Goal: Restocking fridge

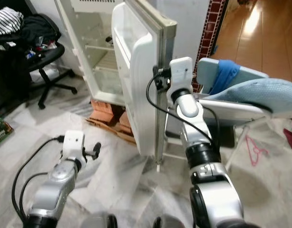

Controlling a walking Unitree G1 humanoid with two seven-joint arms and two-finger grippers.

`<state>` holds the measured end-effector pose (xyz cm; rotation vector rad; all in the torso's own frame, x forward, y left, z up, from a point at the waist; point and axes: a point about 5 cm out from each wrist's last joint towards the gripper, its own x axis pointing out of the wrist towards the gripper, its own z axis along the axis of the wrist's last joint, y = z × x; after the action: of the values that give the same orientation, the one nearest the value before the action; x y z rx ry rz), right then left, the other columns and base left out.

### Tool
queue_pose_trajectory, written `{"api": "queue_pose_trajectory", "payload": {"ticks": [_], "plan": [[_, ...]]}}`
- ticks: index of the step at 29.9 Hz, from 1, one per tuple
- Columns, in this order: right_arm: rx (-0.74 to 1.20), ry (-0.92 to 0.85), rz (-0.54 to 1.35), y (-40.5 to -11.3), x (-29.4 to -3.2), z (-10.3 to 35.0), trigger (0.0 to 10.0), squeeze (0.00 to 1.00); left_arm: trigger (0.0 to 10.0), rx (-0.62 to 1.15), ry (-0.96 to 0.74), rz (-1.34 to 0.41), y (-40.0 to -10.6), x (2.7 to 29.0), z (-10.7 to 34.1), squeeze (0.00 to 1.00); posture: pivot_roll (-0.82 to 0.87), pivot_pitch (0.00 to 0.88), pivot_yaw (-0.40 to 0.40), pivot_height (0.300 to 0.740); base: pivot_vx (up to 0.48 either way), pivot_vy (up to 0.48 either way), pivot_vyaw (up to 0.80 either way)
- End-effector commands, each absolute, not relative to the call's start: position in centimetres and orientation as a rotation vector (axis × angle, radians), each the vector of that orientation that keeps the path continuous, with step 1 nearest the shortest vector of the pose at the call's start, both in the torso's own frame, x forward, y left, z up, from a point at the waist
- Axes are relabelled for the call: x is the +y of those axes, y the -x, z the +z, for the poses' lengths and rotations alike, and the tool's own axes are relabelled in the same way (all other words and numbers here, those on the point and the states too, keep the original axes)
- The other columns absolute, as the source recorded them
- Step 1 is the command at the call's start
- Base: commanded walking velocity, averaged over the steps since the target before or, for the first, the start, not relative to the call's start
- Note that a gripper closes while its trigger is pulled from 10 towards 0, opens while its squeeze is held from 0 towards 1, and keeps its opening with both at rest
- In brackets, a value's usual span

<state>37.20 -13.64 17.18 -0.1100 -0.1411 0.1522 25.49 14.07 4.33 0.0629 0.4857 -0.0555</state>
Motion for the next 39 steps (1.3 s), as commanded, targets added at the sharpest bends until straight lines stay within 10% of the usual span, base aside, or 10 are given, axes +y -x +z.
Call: {"api": "queue_pose_trajectory", "payload": {"ticks": [1,10,14,20,31,39], "plan": [[-0.127,0.091,0.147,-37.1,-13.2,16.5,10.0,0.00,10.0,0.478,-0.080,-0.050,-25.5,14.5,4.6,0.00,0.09,0.044,0.045,0.740,0.000,0.000,0.00],[-0.161,-0.182,0.281,-37.1,-8.1,17.6,10.0,0.00,10.0,0.478,-0.088,-0.071,-25.8,14.2,4.6,0.00,0.08,0.043,0.055,0.740,0.000,0.000,0.00],[-0.261,-0.458,0.801,-33.9,-1.6,21.4,10.0,0.00,10.0,0.477,-0.089,-0.076,-25.9,14.1,4.6,0.00,0.08,0.036,0.049,0.740,0.000,0.000,0.00],[-0.275,-0.702,1.268,-28.6,-1.3,23.9,10.0,0.00,10.0,0.473,-0.081,-0.067,-26.0,14.1,4.6,0.00,0.08,0.033,0.038,0.740,0.000,0.000,0.00],[-0.022,-0.044,0.799,-30.5,-8.5,13.9,10.0,0.00,10.0,0.387,-0.072,-0.045,-26.5,14.7,5.6,0.00,0.05,0.042,0.053,0.740,0.000,0.000,0.00],[-0.044,0.122,0.558,-30.4,-12.5,12.4,10.0,0.00,10.0,0.258,-0.162,-0.088,-25.9,15.1,6.9,0.00,0.03,0.062,0.059,0.740,0.000,0.000,0.00]]}}
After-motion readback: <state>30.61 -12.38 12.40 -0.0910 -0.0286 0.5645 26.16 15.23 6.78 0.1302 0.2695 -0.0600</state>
